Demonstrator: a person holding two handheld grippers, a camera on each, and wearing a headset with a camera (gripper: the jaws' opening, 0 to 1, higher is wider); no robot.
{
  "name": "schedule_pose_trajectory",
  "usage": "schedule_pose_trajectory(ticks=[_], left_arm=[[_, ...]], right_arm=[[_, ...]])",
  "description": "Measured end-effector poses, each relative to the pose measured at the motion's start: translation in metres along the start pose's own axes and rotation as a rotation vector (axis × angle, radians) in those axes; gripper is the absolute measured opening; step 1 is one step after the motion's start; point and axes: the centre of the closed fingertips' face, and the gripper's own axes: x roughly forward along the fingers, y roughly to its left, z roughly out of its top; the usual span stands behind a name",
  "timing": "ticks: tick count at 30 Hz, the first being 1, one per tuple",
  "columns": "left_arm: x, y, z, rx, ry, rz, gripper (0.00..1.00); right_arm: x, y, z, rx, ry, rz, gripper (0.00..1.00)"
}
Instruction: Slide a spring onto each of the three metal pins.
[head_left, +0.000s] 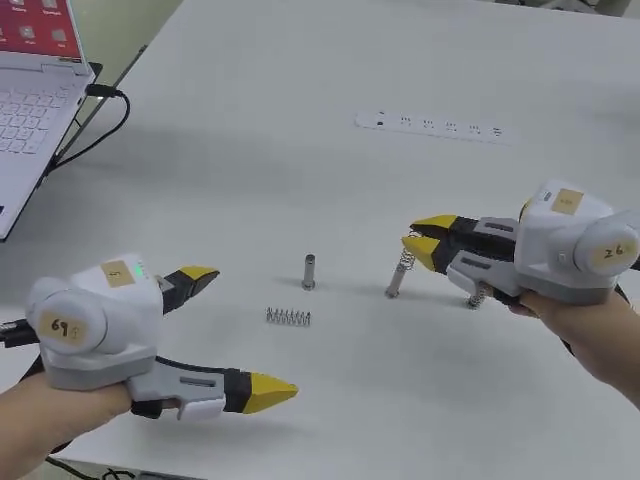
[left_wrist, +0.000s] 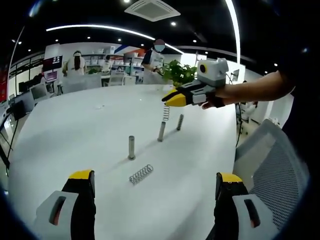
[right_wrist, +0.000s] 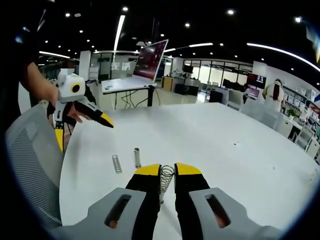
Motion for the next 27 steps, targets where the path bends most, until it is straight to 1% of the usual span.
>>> schedule_pose_trajectory(ticks=[11, 27], left_arm=[[-0.001, 0.000, -0.002, -0.008, 0.001, 0.002, 0.98], [-0.001, 0.000, -0.002, -0.011, -0.001, 0.001, 0.98]], right_arm=[[0.004, -0.001, -0.004, 0.000, 0.011, 0.008, 0.07], [0.007, -0.001, -0.012, 0.013, 0.029, 0.015, 0.07]])
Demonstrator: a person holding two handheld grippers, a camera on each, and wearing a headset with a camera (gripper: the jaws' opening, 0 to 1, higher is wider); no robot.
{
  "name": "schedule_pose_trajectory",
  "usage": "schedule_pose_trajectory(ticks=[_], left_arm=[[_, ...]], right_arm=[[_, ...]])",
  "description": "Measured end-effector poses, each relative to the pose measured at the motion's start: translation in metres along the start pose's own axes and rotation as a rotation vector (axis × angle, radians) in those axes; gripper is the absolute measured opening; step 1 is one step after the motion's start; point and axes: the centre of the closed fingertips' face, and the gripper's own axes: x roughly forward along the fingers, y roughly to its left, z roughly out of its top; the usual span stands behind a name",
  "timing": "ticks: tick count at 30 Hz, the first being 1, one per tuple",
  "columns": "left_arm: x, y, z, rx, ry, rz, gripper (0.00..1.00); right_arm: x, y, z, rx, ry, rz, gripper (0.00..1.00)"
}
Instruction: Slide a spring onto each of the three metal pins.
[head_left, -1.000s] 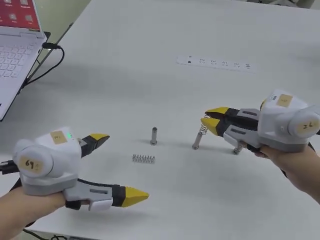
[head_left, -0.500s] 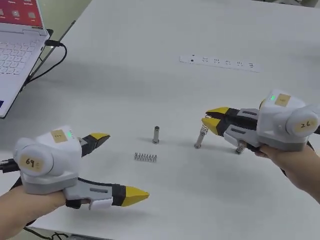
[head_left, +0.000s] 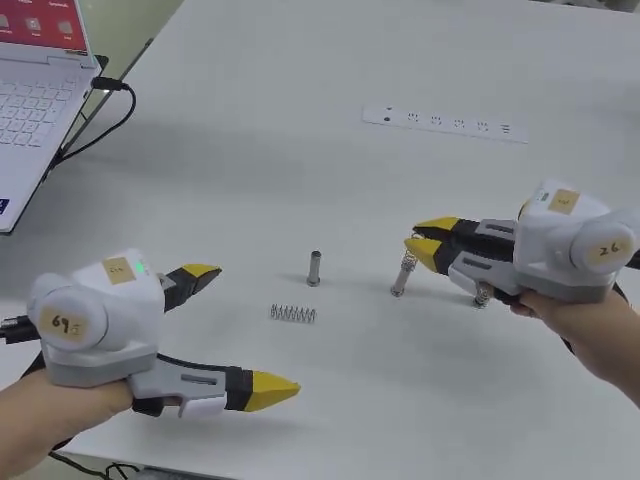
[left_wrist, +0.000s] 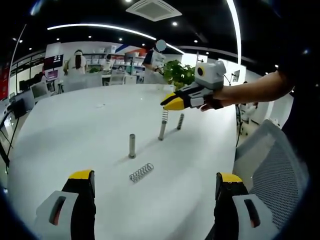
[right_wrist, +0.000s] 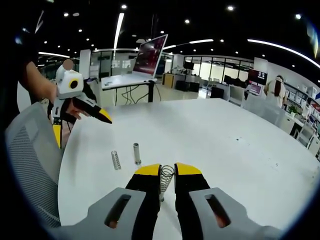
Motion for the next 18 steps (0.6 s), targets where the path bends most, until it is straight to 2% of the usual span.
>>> schedule_pose_trajectory(ticks=[9, 18], left_arm=[[0.000, 0.000, -0.001, -0.002, 0.004, 0.001, 0.98], [0.000, 0.000, -0.004, -0.003, 0.008, 0.001, 0.98]], right_arm=[[0.003, 0.002, -0.005, -0.010, 0.018, 0.006, 0.07], [0.007, 0.005, -0.017, -0.037, 0.054, 0.010, 0.07]])
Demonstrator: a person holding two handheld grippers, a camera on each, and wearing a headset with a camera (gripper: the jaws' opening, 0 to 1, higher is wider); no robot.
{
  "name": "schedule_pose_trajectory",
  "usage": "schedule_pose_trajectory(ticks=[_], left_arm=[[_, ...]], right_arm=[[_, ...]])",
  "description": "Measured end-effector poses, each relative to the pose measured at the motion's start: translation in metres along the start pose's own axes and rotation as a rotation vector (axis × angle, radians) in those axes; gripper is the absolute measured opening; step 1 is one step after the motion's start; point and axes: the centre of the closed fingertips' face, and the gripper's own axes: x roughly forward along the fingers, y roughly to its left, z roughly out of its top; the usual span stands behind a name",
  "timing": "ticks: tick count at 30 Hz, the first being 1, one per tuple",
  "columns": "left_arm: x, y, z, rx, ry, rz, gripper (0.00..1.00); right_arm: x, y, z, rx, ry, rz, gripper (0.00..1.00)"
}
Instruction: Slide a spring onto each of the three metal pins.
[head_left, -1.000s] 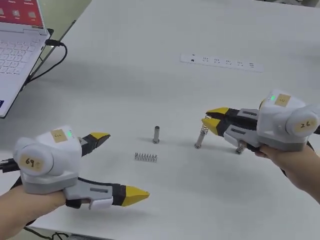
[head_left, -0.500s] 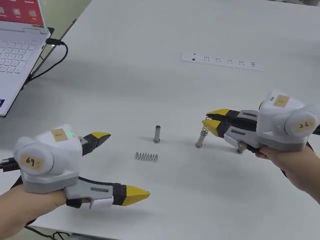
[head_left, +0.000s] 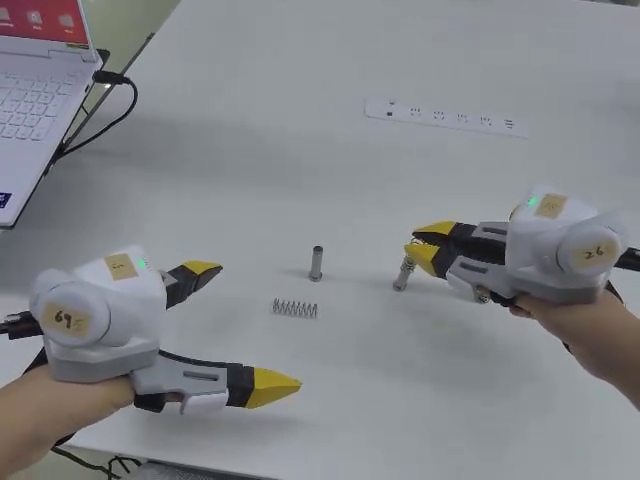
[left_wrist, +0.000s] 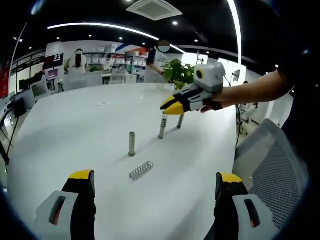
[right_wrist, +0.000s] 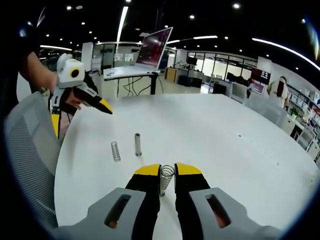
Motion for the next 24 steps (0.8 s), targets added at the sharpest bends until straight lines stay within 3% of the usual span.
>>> schedule_pose_trajectory(ticks=[24], left_arm=[[0.001, 0.000, -0.002, 0.002, 0.007, -0.004, 0.98]], right_arm=[[0.011, 0.003, -0.023, -0.019, 0.073, 0.021, 0.08]])
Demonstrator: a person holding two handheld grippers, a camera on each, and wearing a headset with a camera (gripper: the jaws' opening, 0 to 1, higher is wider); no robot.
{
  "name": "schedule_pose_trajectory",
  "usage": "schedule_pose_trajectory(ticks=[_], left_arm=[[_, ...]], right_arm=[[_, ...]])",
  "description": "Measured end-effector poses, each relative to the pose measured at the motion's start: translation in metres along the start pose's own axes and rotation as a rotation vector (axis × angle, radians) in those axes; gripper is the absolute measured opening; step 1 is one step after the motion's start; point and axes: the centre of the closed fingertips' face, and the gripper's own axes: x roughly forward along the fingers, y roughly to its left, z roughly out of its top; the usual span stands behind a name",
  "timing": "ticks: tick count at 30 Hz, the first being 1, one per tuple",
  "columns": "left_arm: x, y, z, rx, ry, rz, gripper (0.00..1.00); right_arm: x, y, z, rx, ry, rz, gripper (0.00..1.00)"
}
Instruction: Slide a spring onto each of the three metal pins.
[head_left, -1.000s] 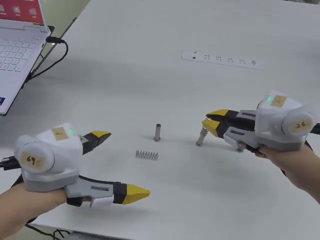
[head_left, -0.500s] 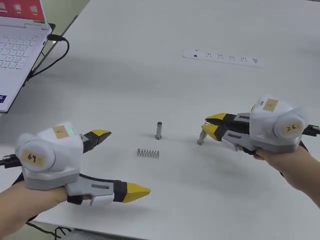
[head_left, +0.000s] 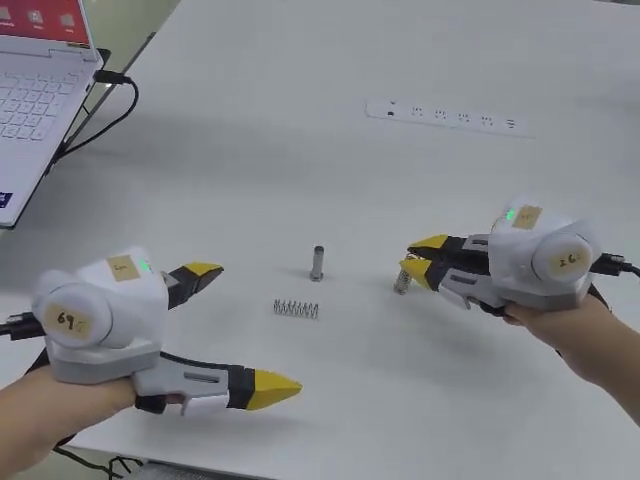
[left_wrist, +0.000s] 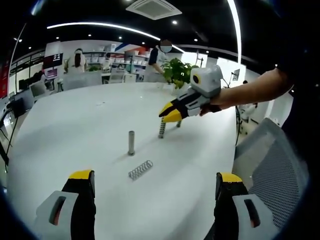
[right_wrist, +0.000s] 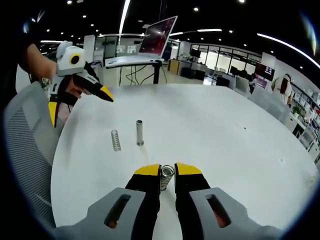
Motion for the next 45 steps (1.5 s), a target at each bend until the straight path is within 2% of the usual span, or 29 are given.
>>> schedule_pose_trajectory(ticks=[9, 12, 26, 33, 41, 45], left_arm=[[0.000, 0.000, 0.002, -0.001, -0.002, -0.003, 0.98], [0.000, 0.000, 0.001, -0.001, 0.002, -0.004, 0.98], [0.000, 0.002, 0.002, 0.003, -0.003, -0.004, 0.98], [-0.001, -0.001, 0.003, 0.003, -0.006, -0.005, 0.98], [-0.003, -0.001, 0.005, 0.004, -0.010, -0.002, 0.98], [-0.003, -0.002, 0.008, 0.006, -0.017, -0.002, 0.98]], right_arm=[[0.003, 0.001, -0.007, -0.013, 0.029, 0.007, 0.08], [0.005, 0.002, -0.014, 0.002, 0.056, 0.025, 0.08], [0.001, 0.001, -0.005, 0.049, 0.025, 0.006, 0.14], [-0.003, 0.001, 0.000, 0.075, 0.008, -0.002, 0.17], [-0.010, -0.002, 0.005, 0.120, -0.015, -0.025, 0.27], [-0.015, 0.001, 0.007, 0.145, -0.028, -0.017, 0.28]])
